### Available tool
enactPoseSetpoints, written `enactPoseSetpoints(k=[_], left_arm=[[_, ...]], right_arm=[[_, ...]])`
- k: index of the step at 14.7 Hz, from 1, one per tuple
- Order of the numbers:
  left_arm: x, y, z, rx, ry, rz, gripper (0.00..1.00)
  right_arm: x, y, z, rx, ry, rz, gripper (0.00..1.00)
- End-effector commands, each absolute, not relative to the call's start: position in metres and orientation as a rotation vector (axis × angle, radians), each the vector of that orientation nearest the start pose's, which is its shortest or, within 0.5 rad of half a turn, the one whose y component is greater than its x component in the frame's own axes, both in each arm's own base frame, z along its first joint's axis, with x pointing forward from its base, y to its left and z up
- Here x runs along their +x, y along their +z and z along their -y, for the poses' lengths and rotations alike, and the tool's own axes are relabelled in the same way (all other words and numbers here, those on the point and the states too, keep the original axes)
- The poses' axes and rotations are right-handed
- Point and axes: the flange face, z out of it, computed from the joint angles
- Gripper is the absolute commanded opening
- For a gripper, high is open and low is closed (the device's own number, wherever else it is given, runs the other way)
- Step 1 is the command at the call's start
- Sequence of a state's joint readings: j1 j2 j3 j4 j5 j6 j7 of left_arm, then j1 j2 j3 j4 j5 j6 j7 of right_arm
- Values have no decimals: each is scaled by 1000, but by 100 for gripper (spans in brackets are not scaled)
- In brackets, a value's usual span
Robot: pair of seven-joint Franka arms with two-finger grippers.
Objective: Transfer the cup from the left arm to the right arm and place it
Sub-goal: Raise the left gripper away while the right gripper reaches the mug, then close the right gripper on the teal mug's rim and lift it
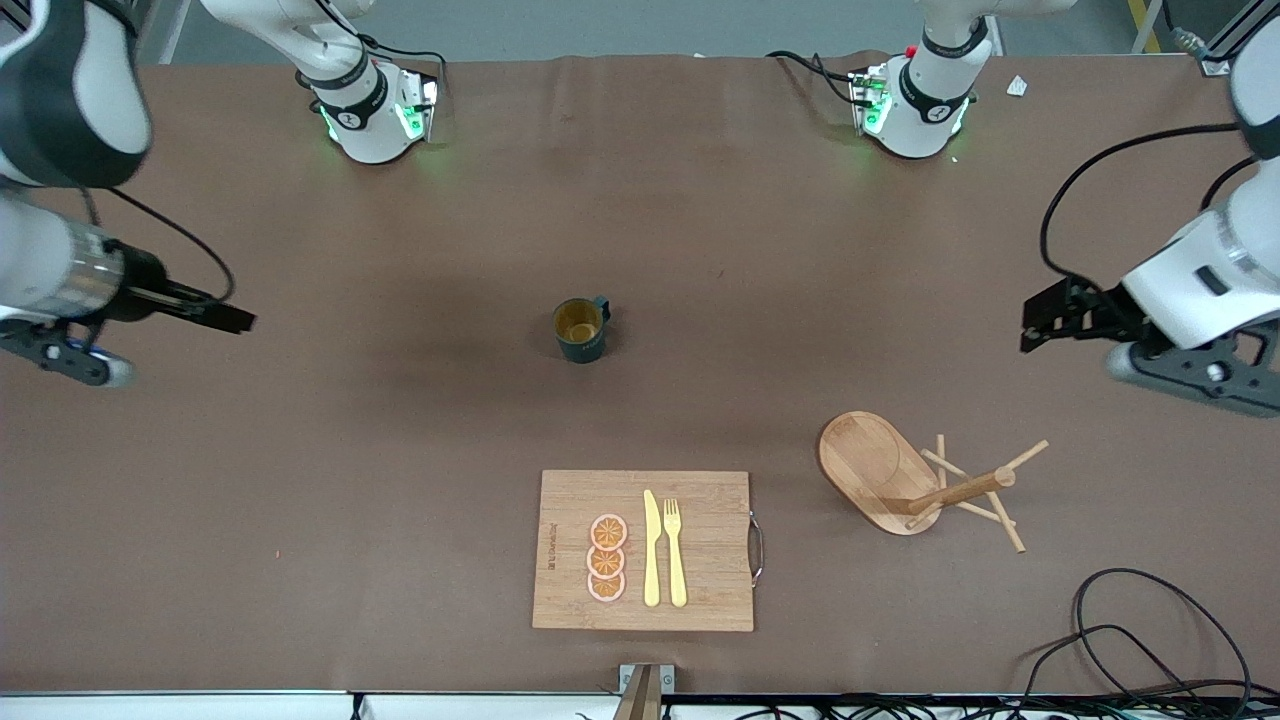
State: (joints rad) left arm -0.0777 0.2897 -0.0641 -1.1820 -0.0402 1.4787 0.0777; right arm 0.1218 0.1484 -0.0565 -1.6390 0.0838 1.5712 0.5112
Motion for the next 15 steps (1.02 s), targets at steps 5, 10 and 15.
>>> enactPoseSetpoints(k=[5, 10, 15], left_arm=[[578, 624, 51, -3172, 41, -160, 100], [554, 631, 60, -3162, 29, -101, 100], [556, 639, 69, -3127, -12, -124, 100]], right_arm=[[549, 434, -175, -2951, 306, -1099, 100], [515, 383, -248, -2879, 170, -1212, 100], [488, 339, -303, -2841, 101, -1245, 100]])
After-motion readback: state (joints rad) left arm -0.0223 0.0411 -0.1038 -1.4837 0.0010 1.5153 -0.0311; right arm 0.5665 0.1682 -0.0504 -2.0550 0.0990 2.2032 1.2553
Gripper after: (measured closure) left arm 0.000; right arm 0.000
